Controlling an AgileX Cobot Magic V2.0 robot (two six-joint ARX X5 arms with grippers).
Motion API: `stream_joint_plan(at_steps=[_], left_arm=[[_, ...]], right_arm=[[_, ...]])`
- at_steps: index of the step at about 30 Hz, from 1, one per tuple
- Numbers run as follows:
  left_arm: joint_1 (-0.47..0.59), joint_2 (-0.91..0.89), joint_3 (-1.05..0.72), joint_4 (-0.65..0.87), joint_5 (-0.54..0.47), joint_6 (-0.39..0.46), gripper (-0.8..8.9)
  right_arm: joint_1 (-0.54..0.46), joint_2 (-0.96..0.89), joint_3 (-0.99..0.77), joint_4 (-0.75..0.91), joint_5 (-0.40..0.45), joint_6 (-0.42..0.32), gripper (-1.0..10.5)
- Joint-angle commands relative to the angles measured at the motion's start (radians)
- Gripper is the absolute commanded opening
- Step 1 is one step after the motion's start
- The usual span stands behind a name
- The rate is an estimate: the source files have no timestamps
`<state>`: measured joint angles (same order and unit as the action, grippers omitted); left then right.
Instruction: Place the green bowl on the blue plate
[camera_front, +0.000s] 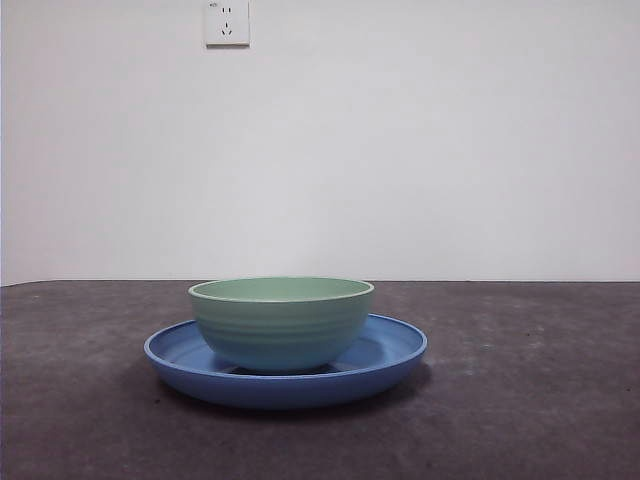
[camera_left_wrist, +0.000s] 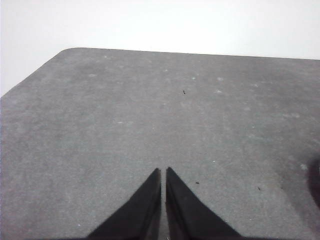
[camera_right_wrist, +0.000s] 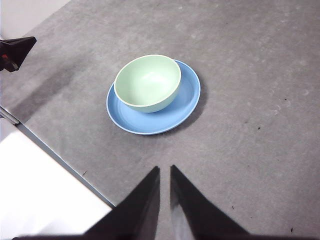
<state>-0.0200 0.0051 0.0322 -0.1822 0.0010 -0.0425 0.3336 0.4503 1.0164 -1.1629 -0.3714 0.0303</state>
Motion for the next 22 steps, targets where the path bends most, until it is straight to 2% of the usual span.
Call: stream_joint_plan(at_steps=[1,9,12,14,18,22], left_arm=[[0.001,-0.002,-0.021,-0.007,-0.002,0.008,0.19],[0.001,-0.002,-0.021,-0.007,-0.002,0.008,0.19],[0.001,-0.002,-0.021,-0.007,-0.002,0.008,0.19],[0.001,-0.002,-0.021,-0.007,-0.002,0.008,0.19],[0.001,-0.002,-0.021,-0.007,-0.002,0.008,0.19],[0.001,-0.002,-0.021,-0.007,-0.002,0.008,0.19]], right_arm=[[0.005,0.004,0.006,0.01,-0.002,-0.001,0.3],[0.001,-0.001,0.006,0.01,0.003,-0.001,0.3],[-0.039,-0.02,0.005,0.01,0.002,-0.001,0.3],[-0.084,-0.043,-0.005,0.028,0.011,-0.054,0.3],[-0.175,-0.109,-0.116,0.227,0.05,-0.138,0.3],[-0.246,-0.19,-0.341,0.568,0.062,-0.152,0.3]])
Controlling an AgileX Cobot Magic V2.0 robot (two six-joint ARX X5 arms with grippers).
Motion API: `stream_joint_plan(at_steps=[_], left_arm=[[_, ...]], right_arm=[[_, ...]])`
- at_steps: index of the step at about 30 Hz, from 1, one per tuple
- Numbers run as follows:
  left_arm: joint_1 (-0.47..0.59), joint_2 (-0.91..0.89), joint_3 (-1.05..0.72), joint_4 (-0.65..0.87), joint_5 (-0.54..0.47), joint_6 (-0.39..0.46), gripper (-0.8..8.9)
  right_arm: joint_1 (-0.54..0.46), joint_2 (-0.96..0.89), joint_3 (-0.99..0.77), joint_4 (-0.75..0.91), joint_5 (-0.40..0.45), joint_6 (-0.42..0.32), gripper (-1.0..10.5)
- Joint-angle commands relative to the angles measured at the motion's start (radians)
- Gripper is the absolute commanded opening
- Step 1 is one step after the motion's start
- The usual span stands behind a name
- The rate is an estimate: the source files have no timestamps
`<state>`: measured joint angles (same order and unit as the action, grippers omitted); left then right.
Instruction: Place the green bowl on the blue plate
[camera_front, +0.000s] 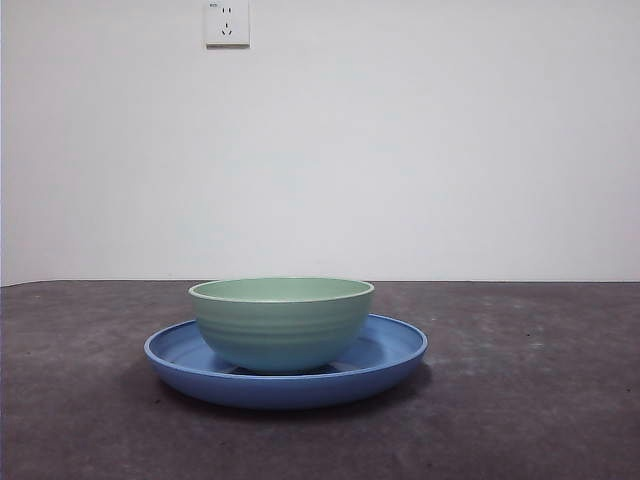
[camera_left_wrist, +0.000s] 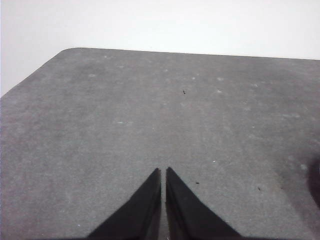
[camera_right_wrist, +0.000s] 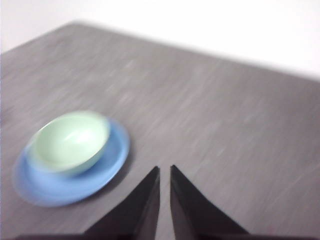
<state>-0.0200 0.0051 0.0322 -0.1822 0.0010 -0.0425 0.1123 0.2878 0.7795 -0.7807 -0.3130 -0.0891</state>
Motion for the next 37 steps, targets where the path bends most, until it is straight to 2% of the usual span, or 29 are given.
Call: stream_joint_plan(at_steps=[1,3,6,9,13,19,27,37], left_arm=[[0.001,-0.002,-0.021,-0.007,-0.002,0.008,0.19],[0.001,-0.002,-0.021,-0.007,-0.002,0.008,0.19],[0.001,-0.002,-0.021,-0.007,-0.002,0.008,0.19],[0.001,-0.002,-0.021,-0.007,-0.002,0.008,0.19],[0.001,-0.002,-0.021,-0.007,-0.002,0.008,0.19],[0.001,-0.002,-0.021,-0.007,-0.002,0.008,0.19],[0.001,-0.002,-0.021,-0.007,-0.002,0.008,0.19],[0.001,-0.002,-0.021,-0.007,-0.002,0.008,0.19]], right_arm=[[-0.042,-0.049,-0.171,0.279,0.004,-0.031,0.3],[-0.076,-0.091,-0.299,0.451,0.017,-0.034,0.3],[-0.126,-0.145,-0.46,0.656,0.087,-0.033,0.3],[-0.17,-0.198,-0.576,0.749,0.146,-0.026,0.3],[-0.184,-0.256,-0.67,0.751,0.191,-0.015,0.3],[-0.179,-0.284,-0.753,0.747,0.195,-0.005,0.3],[-0.151,-0.284,-0.768,0.618,0.319,0.056,0.3],[-0.15,-0.284,-0.768,0.6,0.321,0.055,0.3]])
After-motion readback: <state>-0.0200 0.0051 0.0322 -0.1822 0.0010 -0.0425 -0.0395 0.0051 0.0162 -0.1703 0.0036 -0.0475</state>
